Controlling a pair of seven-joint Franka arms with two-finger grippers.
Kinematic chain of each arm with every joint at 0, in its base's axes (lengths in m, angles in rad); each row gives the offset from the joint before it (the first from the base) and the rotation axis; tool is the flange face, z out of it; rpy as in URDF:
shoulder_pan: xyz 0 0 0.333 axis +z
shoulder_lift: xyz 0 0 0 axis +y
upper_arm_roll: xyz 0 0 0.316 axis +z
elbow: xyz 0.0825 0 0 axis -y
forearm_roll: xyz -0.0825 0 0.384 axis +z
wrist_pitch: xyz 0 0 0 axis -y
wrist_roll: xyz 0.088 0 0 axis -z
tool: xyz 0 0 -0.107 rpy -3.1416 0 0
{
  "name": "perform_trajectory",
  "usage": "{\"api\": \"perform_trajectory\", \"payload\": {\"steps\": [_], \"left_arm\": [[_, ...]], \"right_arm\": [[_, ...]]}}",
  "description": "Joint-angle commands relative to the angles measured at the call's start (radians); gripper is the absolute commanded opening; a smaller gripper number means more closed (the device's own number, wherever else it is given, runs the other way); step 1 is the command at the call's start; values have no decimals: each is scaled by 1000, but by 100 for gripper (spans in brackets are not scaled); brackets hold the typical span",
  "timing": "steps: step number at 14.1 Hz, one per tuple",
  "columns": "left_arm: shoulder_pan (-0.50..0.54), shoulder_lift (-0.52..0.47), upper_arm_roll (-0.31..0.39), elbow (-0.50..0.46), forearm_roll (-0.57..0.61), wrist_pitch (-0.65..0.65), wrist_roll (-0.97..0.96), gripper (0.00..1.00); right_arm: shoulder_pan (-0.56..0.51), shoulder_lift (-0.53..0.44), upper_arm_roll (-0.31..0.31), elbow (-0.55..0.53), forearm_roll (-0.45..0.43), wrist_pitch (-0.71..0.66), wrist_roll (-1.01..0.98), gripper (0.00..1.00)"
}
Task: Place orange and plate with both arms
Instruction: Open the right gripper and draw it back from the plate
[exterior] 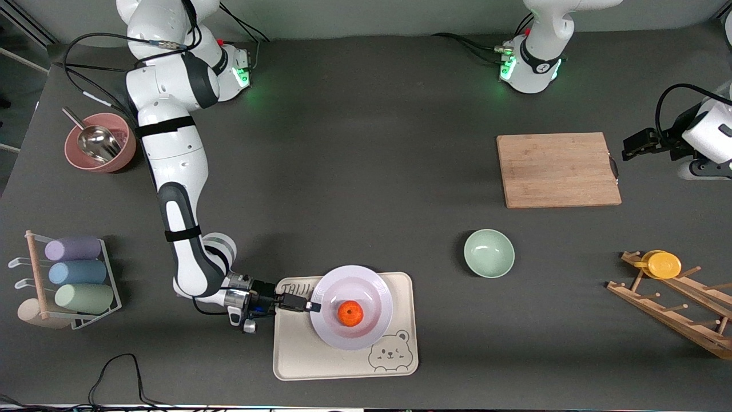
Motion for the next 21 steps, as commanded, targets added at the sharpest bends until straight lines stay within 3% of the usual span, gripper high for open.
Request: {"api": "perform_trajectory", "payload": {"steps": [1,3,5,10,14,17,19,21], "left_arm": [[-7,-8,5,0,10,7,18,100],[-7,-3,5,-2,10,13,18,100],[-7,-3,5,-2,10,16,18,100],[-7,-3,5,-2,10,14,17,100],[-7,-2,3,-2,10,17,17,100],[-17,-3,-7,9,8,20,0,100],[-12,-5,-9,23,5,36,9,100],[-15,-6,-23,44,8,39,-8,100]], "right_arm": [[-1,8,-1,21,-62,-4,4,93],[-4,-26,-24,19,-139,-5,36,100],[-10,-82,-49,19,-254,-11,140,100],[-82,-286,-50,4,-738,-123,397,100],[-119,-586,-50,-172,-1130,-191,414,100],[-137,-817,-41,-277,-1405,-276,580,100],[-139,-923,-27,-281,-1520,-407,659,100],[-157,-1024,-6,-326,-1616,-447,664,100]]}}
